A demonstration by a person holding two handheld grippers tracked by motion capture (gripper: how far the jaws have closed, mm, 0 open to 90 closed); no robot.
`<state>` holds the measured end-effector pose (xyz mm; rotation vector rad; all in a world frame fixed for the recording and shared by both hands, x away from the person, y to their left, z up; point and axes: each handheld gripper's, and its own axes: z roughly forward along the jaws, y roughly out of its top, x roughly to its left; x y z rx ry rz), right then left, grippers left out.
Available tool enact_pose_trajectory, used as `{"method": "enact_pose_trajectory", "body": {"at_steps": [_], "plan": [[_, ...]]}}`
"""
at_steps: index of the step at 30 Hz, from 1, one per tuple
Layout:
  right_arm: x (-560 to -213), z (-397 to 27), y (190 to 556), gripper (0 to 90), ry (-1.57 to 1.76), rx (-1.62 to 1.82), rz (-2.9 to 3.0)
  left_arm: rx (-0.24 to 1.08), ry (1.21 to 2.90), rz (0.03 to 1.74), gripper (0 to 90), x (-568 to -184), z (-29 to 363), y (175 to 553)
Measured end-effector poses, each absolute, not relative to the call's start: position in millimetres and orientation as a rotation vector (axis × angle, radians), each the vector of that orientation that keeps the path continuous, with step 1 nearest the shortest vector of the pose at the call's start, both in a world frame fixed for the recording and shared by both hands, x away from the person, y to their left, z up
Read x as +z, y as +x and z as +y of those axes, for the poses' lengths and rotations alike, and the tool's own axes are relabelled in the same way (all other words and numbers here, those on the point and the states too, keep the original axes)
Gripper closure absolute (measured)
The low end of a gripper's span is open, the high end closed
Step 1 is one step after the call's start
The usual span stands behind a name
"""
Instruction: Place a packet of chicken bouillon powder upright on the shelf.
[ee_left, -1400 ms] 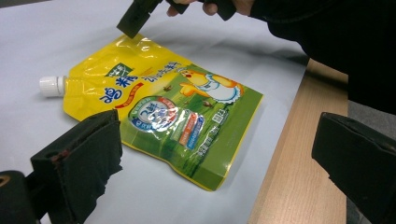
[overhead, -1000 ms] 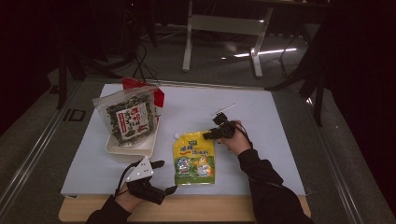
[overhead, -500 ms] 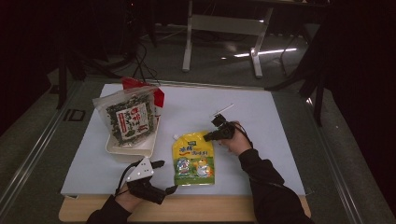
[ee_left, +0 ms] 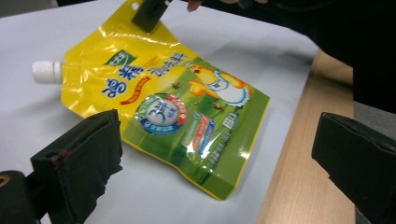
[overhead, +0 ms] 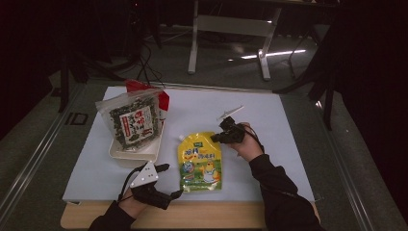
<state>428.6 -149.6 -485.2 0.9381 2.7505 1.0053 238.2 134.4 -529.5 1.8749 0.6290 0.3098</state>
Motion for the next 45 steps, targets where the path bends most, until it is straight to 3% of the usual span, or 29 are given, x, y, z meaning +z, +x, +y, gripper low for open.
{"method": "enact_pose_trajectory", "body": {"at_steps": [27, 31, 35, 37, 45], "plan": [[-417, -158, 365, 90.0, 0.646, 1.211, 2.626, 0.267, 1.905, 0.701, 3.8, -510, 136, 243], [-411, -160, 356, 90.0, 0.613, 1.23, 2.622, 0.28, 1.89, 0.715, 10.1, -499, 140, 248], [-404, -162, 343, 90.0, 0.561, 1.248, 2.611, 0.321, 1.888, 0.714, 34.5, -491, 141, 252], [-402, -162, 339, 90.0, 0.553, 1.259, 2.609, 0.331, 1.882, 0.719, 40.3, -490, 142, 255], [-397, -162, 327, 90.0, 0.5, 1.276, 2.592, 0.32, 1.858, 0.807, 48.4, -492, 145, 267]]}}
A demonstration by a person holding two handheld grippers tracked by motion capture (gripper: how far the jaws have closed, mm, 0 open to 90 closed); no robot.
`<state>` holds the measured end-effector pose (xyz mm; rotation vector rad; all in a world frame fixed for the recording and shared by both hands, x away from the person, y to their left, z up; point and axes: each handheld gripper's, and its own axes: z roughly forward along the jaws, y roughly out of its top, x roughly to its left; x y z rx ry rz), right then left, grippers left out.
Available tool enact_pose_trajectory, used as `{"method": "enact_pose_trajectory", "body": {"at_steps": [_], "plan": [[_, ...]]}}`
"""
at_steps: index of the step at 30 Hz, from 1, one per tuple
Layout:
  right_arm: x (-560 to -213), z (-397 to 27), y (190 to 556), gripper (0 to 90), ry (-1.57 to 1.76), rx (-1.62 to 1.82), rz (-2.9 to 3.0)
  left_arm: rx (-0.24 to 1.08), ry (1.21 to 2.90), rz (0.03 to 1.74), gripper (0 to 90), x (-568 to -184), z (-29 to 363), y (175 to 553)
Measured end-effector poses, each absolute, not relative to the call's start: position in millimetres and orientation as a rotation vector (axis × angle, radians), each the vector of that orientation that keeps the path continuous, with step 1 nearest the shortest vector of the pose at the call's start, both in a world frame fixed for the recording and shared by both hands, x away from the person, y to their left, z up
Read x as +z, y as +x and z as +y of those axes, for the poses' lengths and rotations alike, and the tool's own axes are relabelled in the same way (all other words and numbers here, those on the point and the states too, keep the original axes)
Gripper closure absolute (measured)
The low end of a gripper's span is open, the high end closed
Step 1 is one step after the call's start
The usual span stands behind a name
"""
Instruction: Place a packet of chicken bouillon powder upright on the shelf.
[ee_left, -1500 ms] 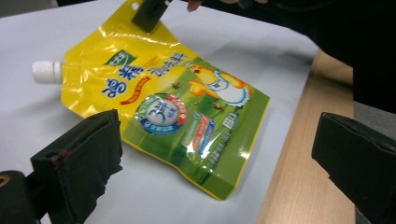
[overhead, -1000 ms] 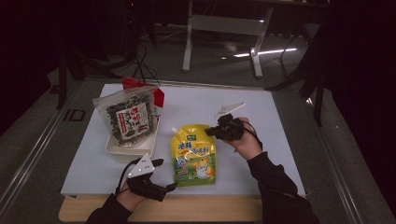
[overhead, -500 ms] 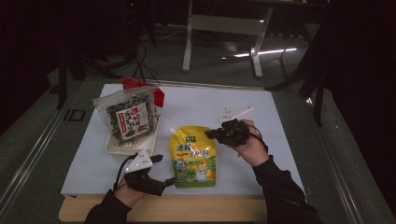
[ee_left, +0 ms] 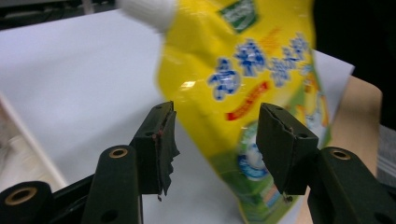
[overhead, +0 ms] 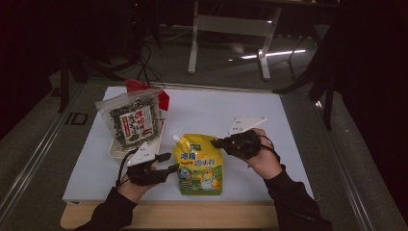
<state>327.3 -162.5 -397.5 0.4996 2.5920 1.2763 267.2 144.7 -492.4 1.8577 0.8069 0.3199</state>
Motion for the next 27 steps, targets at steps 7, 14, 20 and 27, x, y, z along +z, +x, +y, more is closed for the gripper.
{"method": "enact_pose_trajectory", "body": {"at_steps": [7, 14, 20, 27], "plan": [[-395, -163, 321, 90.0, 0.467, 1.288, 2.591, 0.238, 1.836, 0.839, 51.1, -494, 151, 284], [-394, -163, 318, 90.0, 0.453, 1.288, 2.597, 0.293, 1.849, 0.761, 60.7, -486, 145, 286], [-395, -169, 317, 89.9, 0.475, 1.3, 2.6, 0.314, 1.841, 0.757, 84.6, -483, 147, 283], [-400, -177, 318, 89.6, 0.514, 1.311, 2.602, 0.324, 1.851, 0.739, 90.0, -479, 145, 280]]}}
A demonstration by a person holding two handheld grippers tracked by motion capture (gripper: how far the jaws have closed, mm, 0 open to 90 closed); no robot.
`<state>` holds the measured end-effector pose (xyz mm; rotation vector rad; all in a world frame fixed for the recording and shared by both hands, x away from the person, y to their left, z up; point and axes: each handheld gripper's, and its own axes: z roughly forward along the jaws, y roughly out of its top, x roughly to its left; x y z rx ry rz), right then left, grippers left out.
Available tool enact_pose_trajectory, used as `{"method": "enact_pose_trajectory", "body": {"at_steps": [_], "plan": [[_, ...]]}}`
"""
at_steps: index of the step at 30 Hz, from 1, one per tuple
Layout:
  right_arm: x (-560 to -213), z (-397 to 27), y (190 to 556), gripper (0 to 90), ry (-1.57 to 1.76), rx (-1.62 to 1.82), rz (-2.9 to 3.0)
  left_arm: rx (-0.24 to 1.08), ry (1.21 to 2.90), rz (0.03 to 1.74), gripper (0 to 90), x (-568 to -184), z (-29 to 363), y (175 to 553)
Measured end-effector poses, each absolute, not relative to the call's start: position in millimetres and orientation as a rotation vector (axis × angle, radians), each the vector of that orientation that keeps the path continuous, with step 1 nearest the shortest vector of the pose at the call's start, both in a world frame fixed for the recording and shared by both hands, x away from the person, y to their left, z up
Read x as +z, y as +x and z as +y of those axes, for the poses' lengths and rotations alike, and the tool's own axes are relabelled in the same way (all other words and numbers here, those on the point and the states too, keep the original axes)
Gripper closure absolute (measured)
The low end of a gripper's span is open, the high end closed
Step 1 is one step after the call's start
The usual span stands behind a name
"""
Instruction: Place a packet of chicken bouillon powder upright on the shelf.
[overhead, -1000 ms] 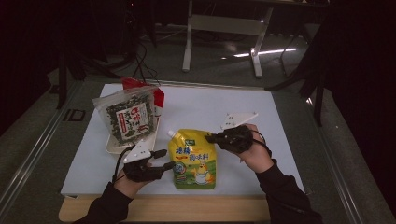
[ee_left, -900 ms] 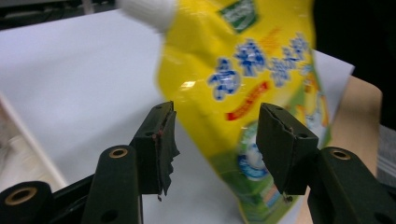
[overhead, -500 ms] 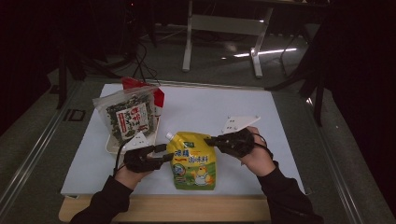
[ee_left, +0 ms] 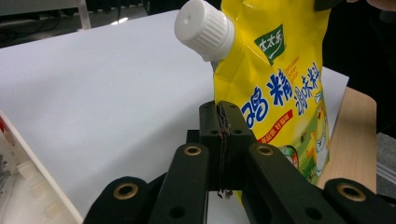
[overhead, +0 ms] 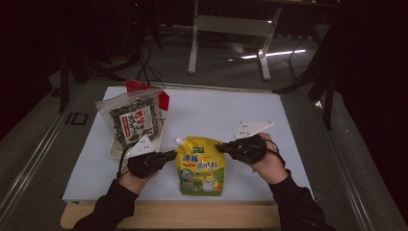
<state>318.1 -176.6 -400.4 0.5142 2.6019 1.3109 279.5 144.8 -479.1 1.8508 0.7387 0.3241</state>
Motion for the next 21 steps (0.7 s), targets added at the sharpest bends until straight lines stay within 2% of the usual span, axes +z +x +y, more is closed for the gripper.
{"method": "enact_pose_trajectory", "body": {"at_steps": [3, 6, 10, 14, 17, 21], "plan": [[-403, -178, 318, 88.9, 0.53, 1.309, 2.603, 0.354, 1.853, 0.718, 90.0, -478, 143, 275], [-407, -181, 321, 82.6, 0.556, 1.342, 2.624, 0.358, 1.852, 0.672, 90.0, -477, 141, 271], [-415, -180, 325, 78.8, 0.55, 1.334, 2.659, 0.376, 1.857, 0.644, 90.0, -473, 137, 266], [-423, -172, 325, 79.7, 0.498, 1.281, 2.706, 0.368, 1.855, 0.647, 90.0, -472, 138, 266], [-425, -168, 324, 87.8, 0.48, 1.251, 2.72, 0.352, 1.845, 0.655, 90.0, -472, 139, 266], [-422, -168, 322, 89.5, 0.491, 1.248, 2.749, 0.33, 1.837, 0.659, 90.0, -471, 140, 266]]}}
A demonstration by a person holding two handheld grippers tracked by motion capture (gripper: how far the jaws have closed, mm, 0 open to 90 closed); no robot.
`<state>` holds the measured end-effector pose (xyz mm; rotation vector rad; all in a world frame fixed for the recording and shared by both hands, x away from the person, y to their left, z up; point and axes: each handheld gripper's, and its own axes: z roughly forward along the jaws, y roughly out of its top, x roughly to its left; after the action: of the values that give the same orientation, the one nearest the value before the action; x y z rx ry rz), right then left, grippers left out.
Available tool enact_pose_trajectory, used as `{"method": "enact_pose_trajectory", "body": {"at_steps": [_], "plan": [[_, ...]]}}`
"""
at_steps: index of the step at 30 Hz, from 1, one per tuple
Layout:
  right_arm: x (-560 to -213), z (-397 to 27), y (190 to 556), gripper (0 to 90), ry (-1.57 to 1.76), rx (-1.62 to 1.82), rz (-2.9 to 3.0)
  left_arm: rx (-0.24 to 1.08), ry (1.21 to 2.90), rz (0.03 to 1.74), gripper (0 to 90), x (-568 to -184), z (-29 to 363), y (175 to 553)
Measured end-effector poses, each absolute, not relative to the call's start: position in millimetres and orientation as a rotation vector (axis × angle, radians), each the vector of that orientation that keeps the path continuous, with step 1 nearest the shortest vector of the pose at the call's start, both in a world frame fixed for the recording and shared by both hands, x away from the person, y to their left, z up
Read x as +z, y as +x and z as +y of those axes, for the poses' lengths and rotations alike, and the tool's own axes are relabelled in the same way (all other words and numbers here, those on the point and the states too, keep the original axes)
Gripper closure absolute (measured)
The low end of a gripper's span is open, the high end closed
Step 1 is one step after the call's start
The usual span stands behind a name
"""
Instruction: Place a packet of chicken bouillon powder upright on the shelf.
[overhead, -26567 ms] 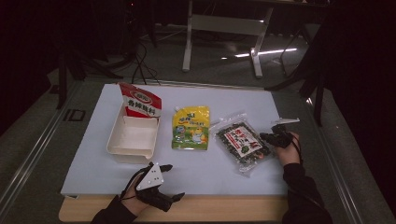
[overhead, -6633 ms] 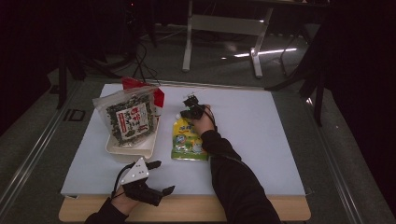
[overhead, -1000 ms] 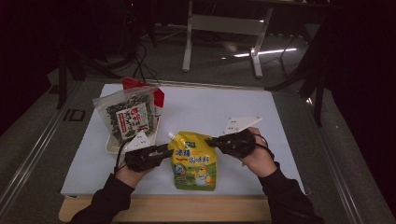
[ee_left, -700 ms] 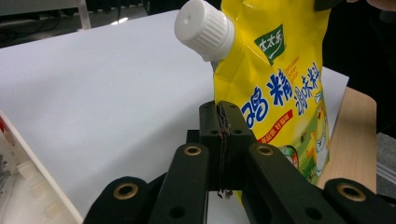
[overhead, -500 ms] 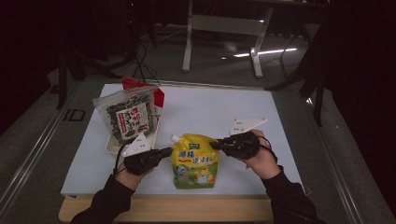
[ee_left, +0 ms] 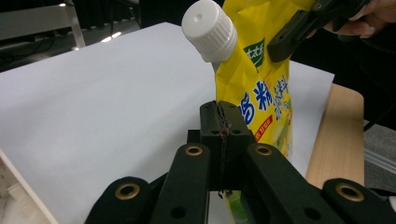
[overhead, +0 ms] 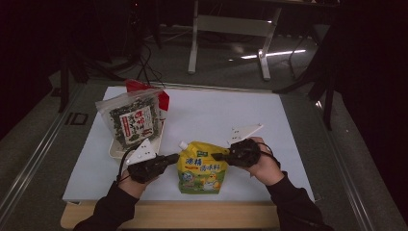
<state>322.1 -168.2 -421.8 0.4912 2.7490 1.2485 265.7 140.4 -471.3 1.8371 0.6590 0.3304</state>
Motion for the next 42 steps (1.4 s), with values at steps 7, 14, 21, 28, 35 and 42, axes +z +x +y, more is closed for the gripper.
{"method": "enact_pose_trajectory", "body": {"at_steps": [7, 14, 21, 28, 35, 42], "plan": [[-410, -172, 314, 89.9, 0.459, 1.319, 2.74, 0.327, 1.821, 0.62, 90.0, -463, 144, 261], [-393, -177, 314, 90.0, 0.433, 1.353, 2.684, 0.302, 1.815, 0.6, 61.3, -462, 147, 258], [-375, -179, 329, 89.9, 0.473, 1.389, 2.586, 0.299, 1.841, 0.639, 22.0, -476, 140, 253], [-360, -164, 341, 89.9, 0.442, 1.417, 2.555, 0.245, 1.913, 0.607, 2.2, -490, 125, 249], [-351, -139, 348, 89.8, 0.374, 1.439, 2.541, 0.227, 1.92, 0.591, 2.0, -505, 117, 246], [-345, -112, 353, 89.8, 0.322, 1.489, 2.55, 0.229, 1.953, 0.569, 2.0, -512, 112, 242]]}}
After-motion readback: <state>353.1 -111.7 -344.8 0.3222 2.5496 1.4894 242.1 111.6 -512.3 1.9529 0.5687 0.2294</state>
